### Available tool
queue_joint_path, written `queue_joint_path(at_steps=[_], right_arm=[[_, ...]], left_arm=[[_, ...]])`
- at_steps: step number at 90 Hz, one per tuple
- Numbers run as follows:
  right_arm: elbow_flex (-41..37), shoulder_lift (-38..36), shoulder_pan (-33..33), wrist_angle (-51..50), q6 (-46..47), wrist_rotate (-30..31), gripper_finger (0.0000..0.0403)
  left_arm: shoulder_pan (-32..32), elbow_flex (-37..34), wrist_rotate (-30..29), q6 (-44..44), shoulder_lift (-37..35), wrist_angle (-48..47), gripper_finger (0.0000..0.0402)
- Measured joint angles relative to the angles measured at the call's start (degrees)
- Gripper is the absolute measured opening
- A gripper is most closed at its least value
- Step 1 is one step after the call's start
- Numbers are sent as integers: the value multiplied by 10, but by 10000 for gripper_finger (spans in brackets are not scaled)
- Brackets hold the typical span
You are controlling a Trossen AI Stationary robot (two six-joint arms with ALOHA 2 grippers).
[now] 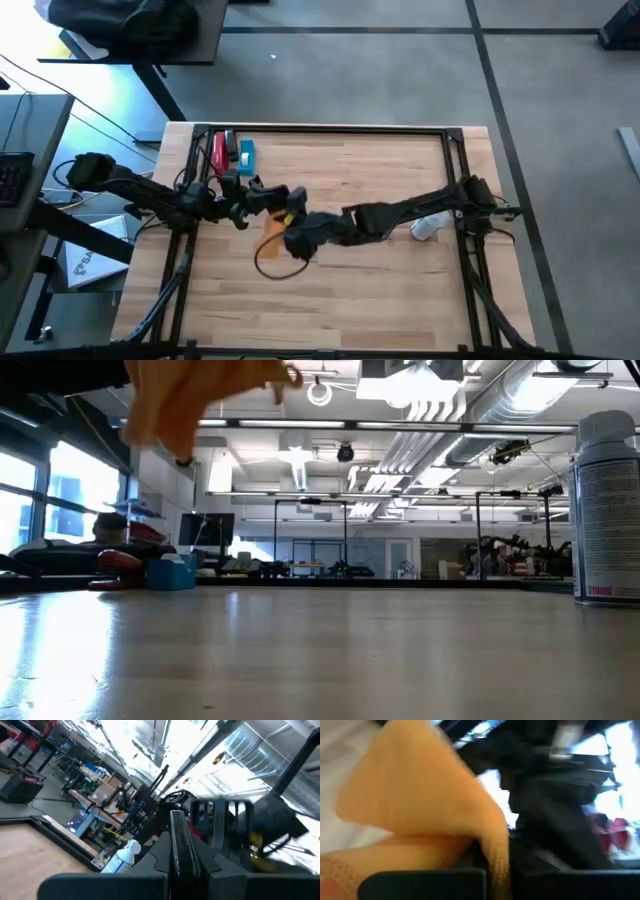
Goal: Apply microfiber cloth
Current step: Wipe the front and back of the black cellphone using the yellow microfiber cloth
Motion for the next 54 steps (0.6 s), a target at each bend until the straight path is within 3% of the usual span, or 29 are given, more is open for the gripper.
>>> queue_joint_path(at_steps=[16, 35, 47, 54], right_arm=[[0, 7, 11, 17, -6, 21, 0], [-1, 8, 2, 98, -105, 113, 0], [-1, 8, 1, 171, -181, 201, 0], [-1, 8, 1, 201, -194, 211, 0]], left_arm=[[-6, 0, -15, -2, 1, 10, 7], [-16, 1, -34, -17, 21, 19, 7], [-22, 1, -45, -12, 26, 55, 7], [-23, 1, -48, 0, 26, 74, 7]])
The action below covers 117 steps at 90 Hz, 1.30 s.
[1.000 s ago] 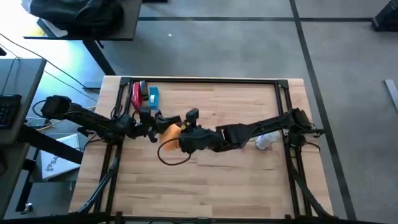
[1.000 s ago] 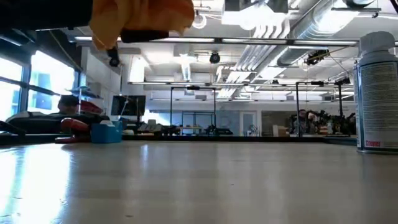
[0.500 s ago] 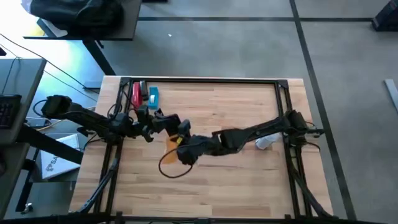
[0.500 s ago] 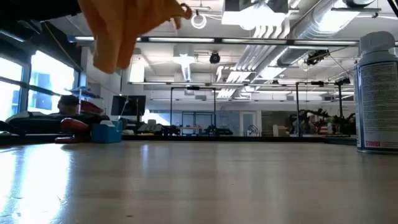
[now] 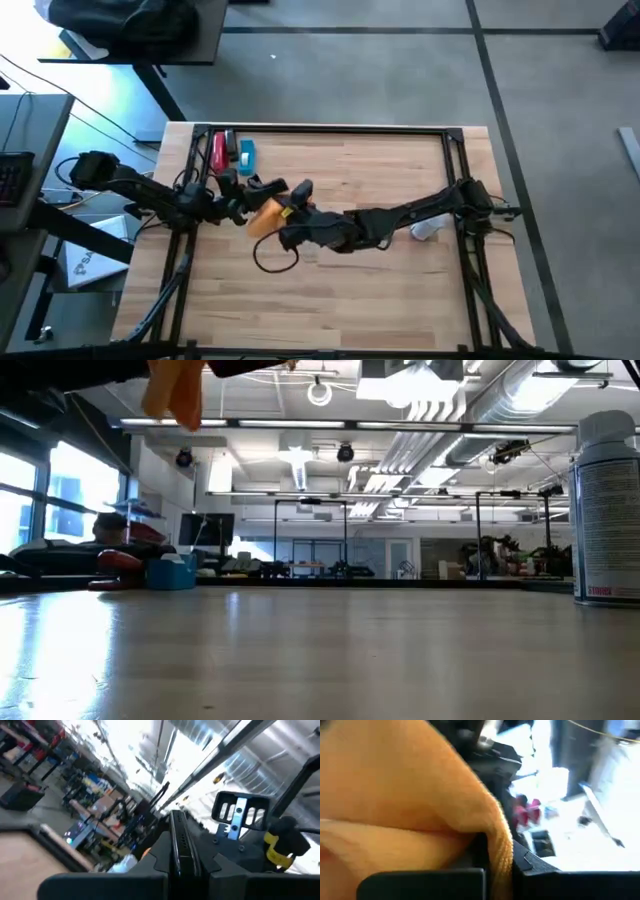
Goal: Apply microfiber cloth
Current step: Wipe the front and back of the black cellphone using the yellow microfiber cloth
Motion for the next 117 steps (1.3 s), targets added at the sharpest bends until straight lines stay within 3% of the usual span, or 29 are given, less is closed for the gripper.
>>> queue_joint_path(at_steps=[34, 56, 65, 91, 117], right_arm=[[2, -3, 1, -105, 114, -147, 0], [0, -1, -11, 3, 33, -68, 0], [0, -1, -14, 27, 16, -72, 0], [3, -3, -1, -101, 87, -105, 0], [2, -5, 52, -121, 39, -75, 0]], left_arm=[[-2, -2, -21, -2, -1, 27, 7], [-8, -1, -51, -20, 20, 40, 7], [-10, -1, -51, -25, 32, 66, 7], [-10, -2, -43, -24, 28, 91, 7], [-10, -1, -26, -32, 14, 113, 8]])
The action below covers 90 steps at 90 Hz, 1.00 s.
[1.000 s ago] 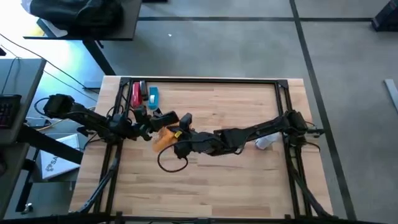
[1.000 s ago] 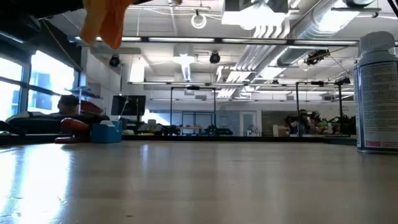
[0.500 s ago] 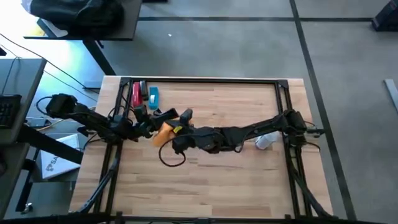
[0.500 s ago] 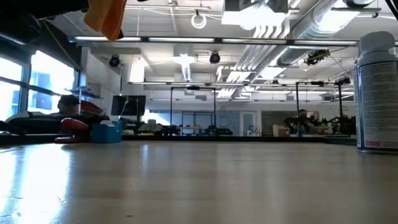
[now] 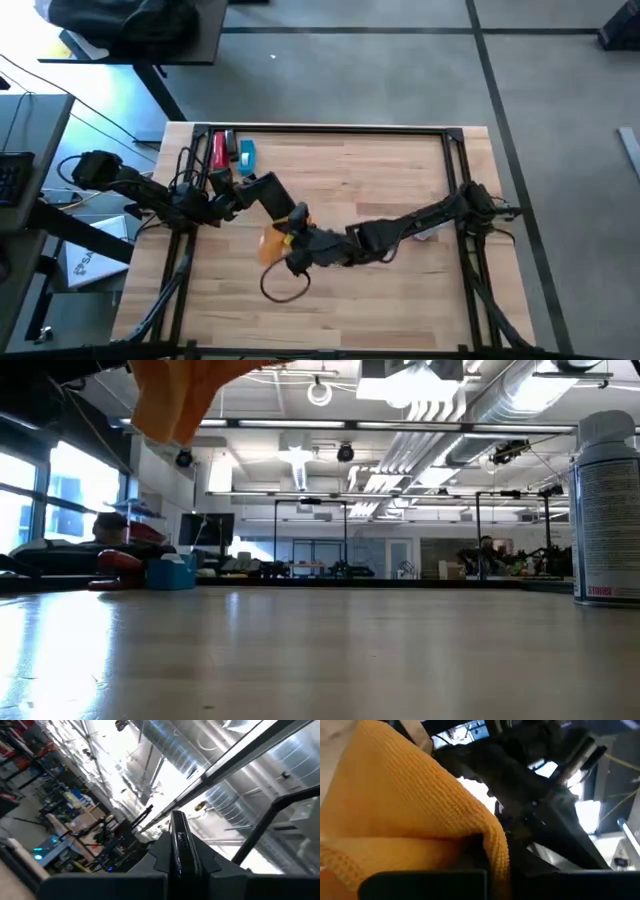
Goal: Apply microfiber cloth
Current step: Wipe the front and back of the black cellphone using the yellow microfiber cloth
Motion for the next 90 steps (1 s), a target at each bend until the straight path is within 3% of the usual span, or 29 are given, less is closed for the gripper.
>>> queue_joint_path(at_steps=[22, 42, 76, 90], right_arm=[[0, -2, 0, 13, -27, 33, 0], [-1, -2, -34, 144, -112, 59, 0], [-1, -3, -54, 234, -248, 87, 0], [-1, -25, -27, 165, -239, 94, 0]], left_arm=[[0, 1, -2, 3, 0, 9, 8], [-16, 1, -23, 8, 19, 8, 8], [-42, 1, -36, 53, 27, 46, 8], [-45, -12, -6, 62, 11, 42, 8]])
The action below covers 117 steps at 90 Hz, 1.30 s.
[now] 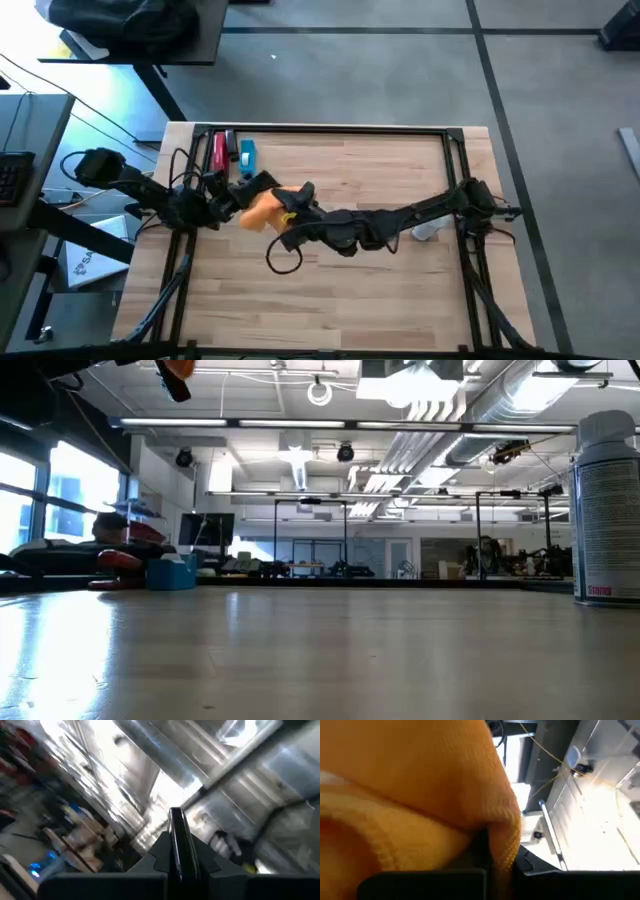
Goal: Apply microfiber cloth
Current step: Wipe the front and back of the black cellphone using the yellow microfiber cloth
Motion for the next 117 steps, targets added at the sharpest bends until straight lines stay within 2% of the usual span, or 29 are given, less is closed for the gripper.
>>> queue_joint_path(at_steps=[8, 18, 29, 43, 61, 77, 91, 117], right_arm=[[1, -20, 17, -84, 75, 3, 0], [1, -43, 30, -179, 197, -3, 0], [1, -71, 32, -205, 305, -82, 0], [1, -74, 16, -208, 363, -164, 0], [1, -59, -20, -191, 353, -184, 0], [1, -59, -47, -143, 301, -261, 0], [1, -48, -71, -149, 341, -318, 0], [1, -21, -46, -189, 331, -307, 0]], left_arm=[[-3, -11, 28, 3, -30, -5, 8], [-4, -16, 28, 22, -53, -5, 8], [-6, -14, 12, 45, -53, -44, 8], [-2, -5, -3, 46, -39, -58, 8], [-5, 7, -2, 50, -17, -57, 8], [-7, 8, -4, 29, 1, -56, 8], [-6, 20, -13, 26, 20, -54, 7], [-5, 28, -15, 36, 13, -60, 7]])
